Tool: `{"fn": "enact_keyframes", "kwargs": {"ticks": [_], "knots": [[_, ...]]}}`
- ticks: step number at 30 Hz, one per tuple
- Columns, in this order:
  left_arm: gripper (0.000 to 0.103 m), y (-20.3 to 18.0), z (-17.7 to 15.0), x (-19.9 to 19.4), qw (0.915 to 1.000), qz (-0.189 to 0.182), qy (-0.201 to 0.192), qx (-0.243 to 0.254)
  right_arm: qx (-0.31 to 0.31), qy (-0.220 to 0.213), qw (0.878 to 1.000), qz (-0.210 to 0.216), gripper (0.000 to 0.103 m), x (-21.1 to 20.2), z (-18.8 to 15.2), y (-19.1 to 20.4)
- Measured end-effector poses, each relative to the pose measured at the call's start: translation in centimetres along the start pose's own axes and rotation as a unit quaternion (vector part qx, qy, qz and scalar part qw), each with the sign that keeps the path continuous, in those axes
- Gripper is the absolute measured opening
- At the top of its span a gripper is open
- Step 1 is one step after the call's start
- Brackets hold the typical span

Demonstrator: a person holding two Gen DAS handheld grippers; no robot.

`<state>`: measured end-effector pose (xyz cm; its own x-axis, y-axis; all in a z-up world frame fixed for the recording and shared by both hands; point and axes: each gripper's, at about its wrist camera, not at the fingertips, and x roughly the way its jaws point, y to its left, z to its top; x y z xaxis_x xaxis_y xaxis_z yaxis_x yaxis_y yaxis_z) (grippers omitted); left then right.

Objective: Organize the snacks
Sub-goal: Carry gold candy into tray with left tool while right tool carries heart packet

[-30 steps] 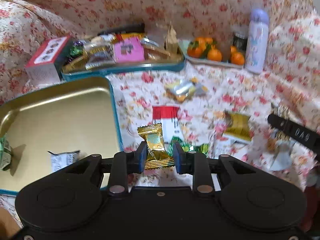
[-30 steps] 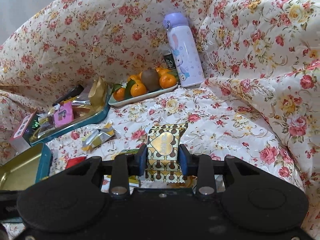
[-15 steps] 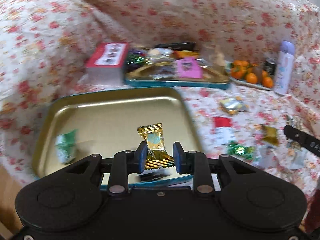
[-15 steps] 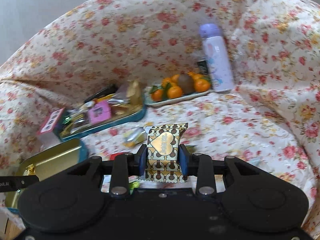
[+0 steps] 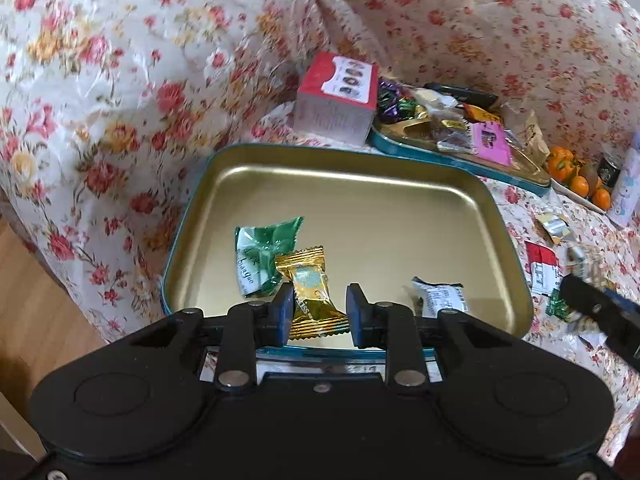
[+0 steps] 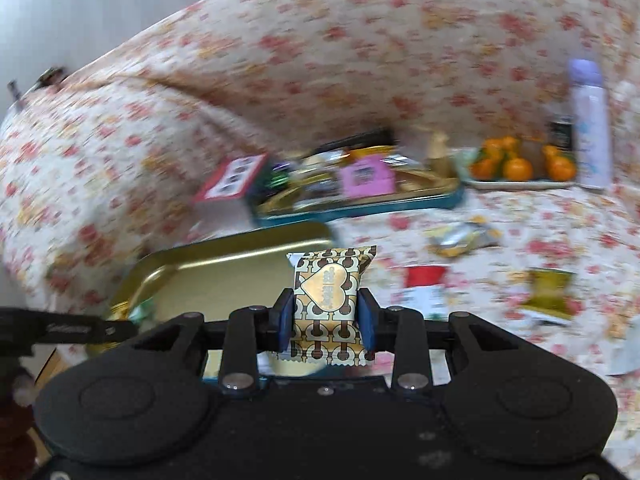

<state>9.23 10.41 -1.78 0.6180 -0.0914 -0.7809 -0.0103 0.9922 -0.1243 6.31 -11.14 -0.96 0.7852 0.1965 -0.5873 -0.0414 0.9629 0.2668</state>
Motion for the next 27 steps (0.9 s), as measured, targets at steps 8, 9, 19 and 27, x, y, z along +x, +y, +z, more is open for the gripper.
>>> {"fn": "enact_keyframes", "kwargs": {"ticks": [8, 9, 19, 27], "knots": [[0.035, -0.1, 0.9, 2.0, 0.9990, -0.040, 0.018, -0.001, -0.032, 0.019, 0.999, 0.024, 0.035, 2.1, 0.1, 4.1], [0.036, -0.4, 1.0, 2.3, 0.9989, -0.043, 0.020, 0.002, -0.032, 0.021, 0.999, 0.023, 0.035, 2.4, 0.2, 4.3], [0.037, -1.5, 0.9, 3.2, 0.9987, -0.041, 0.019, 0.023, -0.032, 0.033, 0.999, -0.028, 0.035, 4.9, 0.9, 3.5], [0.037, -1.1, 0.5, 3.3, 0.9986, -0.045, 0.014, 0.026, -0.030, 0.048, 0.997, -0.047, 0.035, 6.0, 0.5, 3.1]]}}
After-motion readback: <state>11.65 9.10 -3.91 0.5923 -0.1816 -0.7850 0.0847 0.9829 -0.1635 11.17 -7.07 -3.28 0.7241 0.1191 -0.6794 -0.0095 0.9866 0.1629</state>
